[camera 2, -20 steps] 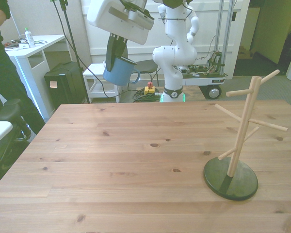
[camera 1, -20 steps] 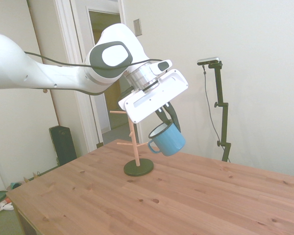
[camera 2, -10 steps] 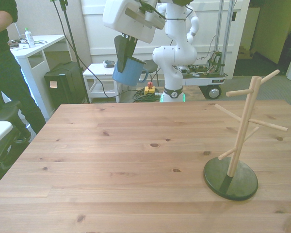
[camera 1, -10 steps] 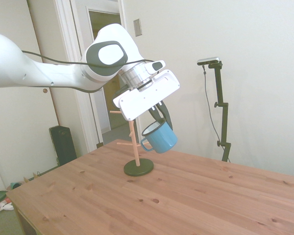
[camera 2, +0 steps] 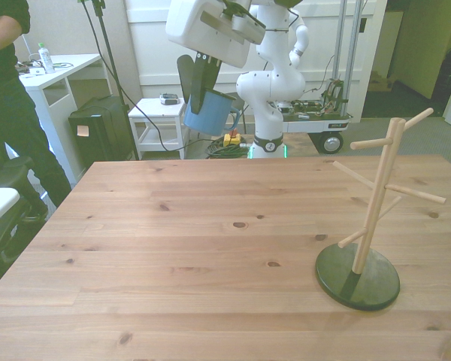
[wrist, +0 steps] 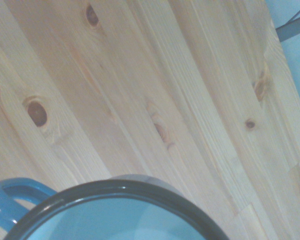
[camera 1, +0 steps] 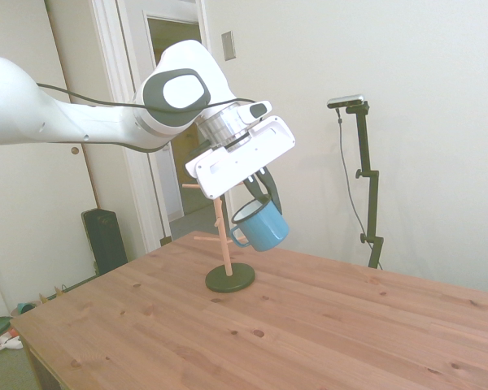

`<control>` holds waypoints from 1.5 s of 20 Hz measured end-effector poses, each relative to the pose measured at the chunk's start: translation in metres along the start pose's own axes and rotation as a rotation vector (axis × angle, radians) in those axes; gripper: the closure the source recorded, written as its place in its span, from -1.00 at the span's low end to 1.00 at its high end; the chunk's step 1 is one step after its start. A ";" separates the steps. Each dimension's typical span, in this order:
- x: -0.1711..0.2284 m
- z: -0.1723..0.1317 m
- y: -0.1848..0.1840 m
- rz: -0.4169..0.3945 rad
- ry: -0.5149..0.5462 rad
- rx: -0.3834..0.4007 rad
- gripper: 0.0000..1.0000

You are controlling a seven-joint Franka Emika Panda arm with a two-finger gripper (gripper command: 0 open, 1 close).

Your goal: Hang the mug

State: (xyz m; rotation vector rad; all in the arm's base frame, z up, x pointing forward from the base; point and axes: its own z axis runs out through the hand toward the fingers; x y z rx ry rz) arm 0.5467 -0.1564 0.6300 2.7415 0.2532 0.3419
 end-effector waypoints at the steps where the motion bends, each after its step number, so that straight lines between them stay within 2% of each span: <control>1: 0.006 0.000 -0.004 -0.004 0.003 0.000 1.00; 7: 0.042 0.005 -0.034 -0.050 0.006 0.013 1.00; 12: 0.054 -0.006 -0.063 -0.119 -0.004 0.036 1.00; 18: 0.058 -0.010 -0.066 -0.151 -0.001 0.040 1.00; 24: 0.077 -0.002 -0.068 -0.167 -0.018 0.091 1.00; 30: 0.101 -0.003 -0.086 -0.195 -0.031 0.131 1.00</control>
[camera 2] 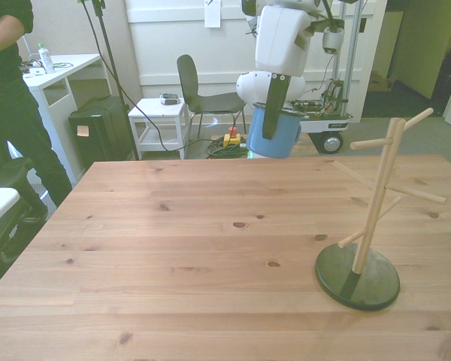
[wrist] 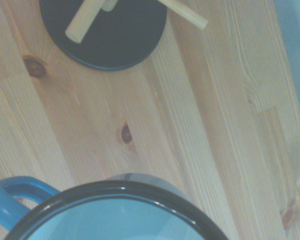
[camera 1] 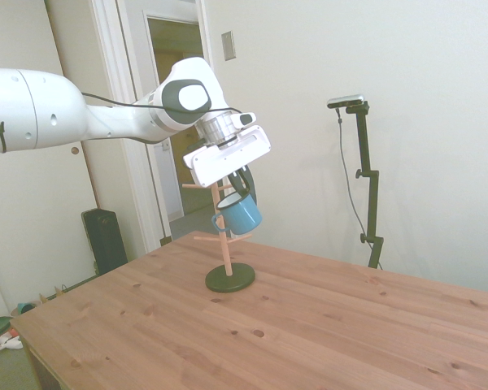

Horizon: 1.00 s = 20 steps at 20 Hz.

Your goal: Hang the mug

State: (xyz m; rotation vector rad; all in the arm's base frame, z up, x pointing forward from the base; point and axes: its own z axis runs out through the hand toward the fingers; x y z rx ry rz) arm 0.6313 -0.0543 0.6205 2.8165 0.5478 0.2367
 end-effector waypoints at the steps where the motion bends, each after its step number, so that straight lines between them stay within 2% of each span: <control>1: 0.003 0.001 -0.002 -0.004 -0.001 0.002 1.00; 10: 0.024 0.018 -0.011 -0.018 -0.016 0.011 1.00; 20: 0.039 0.021 -0.022 -0.019 -0.029 0.002 1.00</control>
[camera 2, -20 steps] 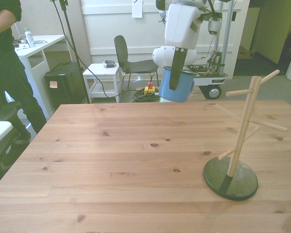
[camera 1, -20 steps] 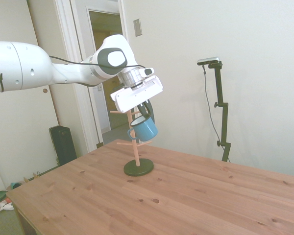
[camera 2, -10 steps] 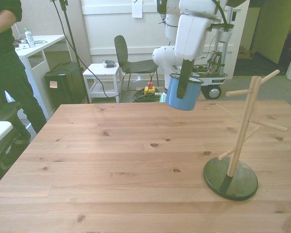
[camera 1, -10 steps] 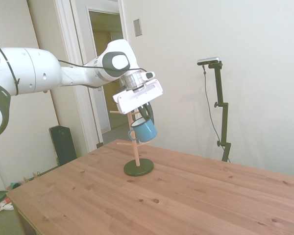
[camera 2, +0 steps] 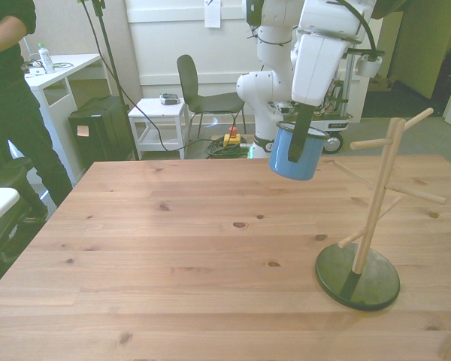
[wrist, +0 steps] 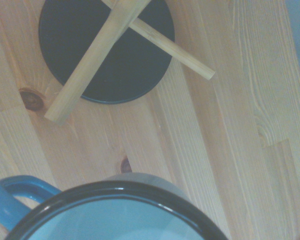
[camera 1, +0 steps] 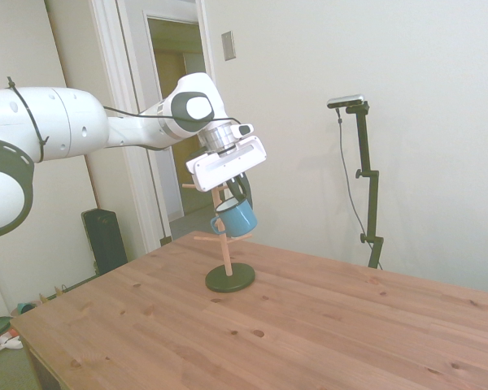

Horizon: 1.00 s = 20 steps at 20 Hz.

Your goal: Hang the mug

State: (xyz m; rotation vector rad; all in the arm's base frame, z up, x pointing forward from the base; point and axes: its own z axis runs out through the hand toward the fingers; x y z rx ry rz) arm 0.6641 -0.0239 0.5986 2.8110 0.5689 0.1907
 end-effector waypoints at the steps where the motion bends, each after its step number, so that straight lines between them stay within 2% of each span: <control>1: 0.001 -0.001 0.000 0.002 0.000 0.000 1.00; 20: 0.042 0.015 -0.027 0.008 0.006 -0.043 1.00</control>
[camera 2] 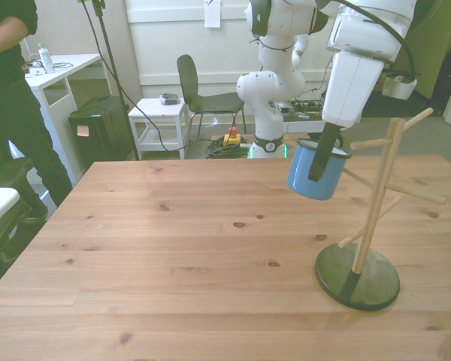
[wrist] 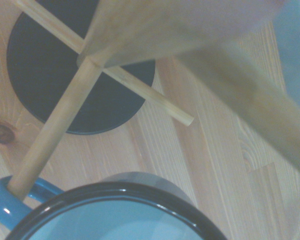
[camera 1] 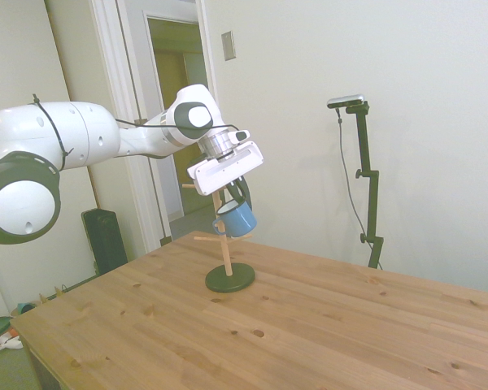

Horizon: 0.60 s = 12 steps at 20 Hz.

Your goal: Hang the mug

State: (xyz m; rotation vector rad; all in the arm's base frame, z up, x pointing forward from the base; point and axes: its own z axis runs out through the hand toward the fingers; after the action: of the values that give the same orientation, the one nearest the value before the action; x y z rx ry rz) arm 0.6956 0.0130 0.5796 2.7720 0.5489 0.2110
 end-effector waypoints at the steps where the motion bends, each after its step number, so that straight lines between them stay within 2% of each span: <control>1: 0.002 0.000 -0.002 0.000 0.002 0.000 1.00; 12: 0.016 0.006 0.001 0.023 0.002 -0.004 1.00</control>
State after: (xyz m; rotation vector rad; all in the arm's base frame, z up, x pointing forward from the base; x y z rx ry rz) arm 0.7115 0.0166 0.5759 2.7752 0.5171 0.2196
